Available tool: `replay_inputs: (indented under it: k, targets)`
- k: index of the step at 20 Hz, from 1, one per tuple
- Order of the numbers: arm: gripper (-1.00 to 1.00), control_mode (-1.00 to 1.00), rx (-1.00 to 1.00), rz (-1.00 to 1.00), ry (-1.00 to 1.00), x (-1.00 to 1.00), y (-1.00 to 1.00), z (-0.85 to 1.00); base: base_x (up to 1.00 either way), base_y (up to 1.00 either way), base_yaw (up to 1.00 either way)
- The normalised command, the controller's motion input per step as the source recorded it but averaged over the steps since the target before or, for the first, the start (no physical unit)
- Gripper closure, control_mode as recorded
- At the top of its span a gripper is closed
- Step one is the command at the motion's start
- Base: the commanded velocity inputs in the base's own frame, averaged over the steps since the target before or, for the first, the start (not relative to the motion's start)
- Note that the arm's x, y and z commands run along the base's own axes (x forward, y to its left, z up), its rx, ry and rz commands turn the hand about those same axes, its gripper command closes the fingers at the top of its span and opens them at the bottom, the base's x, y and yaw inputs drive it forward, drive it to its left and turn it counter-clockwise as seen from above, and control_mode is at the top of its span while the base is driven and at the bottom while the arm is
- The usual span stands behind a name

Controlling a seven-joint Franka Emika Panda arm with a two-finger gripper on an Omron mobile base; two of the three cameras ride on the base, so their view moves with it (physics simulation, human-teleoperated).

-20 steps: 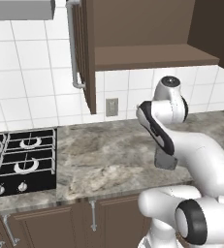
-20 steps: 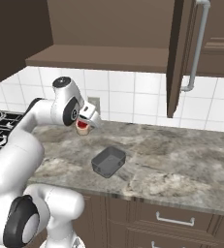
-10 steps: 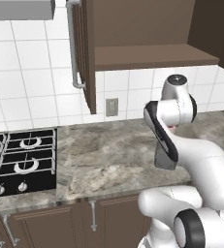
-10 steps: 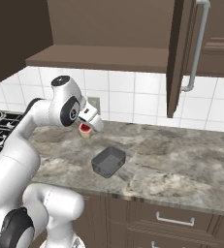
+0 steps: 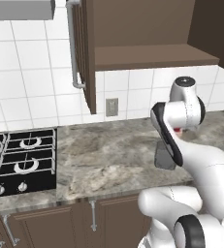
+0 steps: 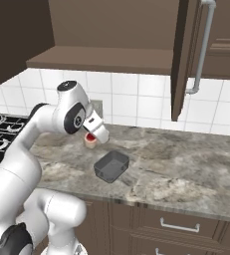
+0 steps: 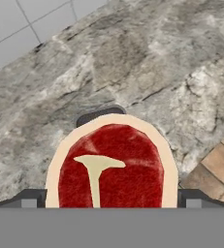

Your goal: Retrieve the tupperware from the cabinet, then place the raw meat into the tupperware to avoid contamination.

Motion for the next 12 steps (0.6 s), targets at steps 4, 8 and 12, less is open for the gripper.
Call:
replay_inputs:
  k: [4, 8, 12]
  targets:
    - [1.0, -1.0, 0.13, -0.11, 0.05, -0.25, -0.26, -0.16, 0.0, 0.0, 0.0]
    - [1.0, -1.0, 0.06, -0.06, 0.02, -0.05, -0.06, -0.18, 0.0, 0.0, 0.0]
    - [1.0, -1.0, 0.01, -0.01, 0.0, 0.03, 0.0, -0.05, 0.0, 0.0, 0.0]
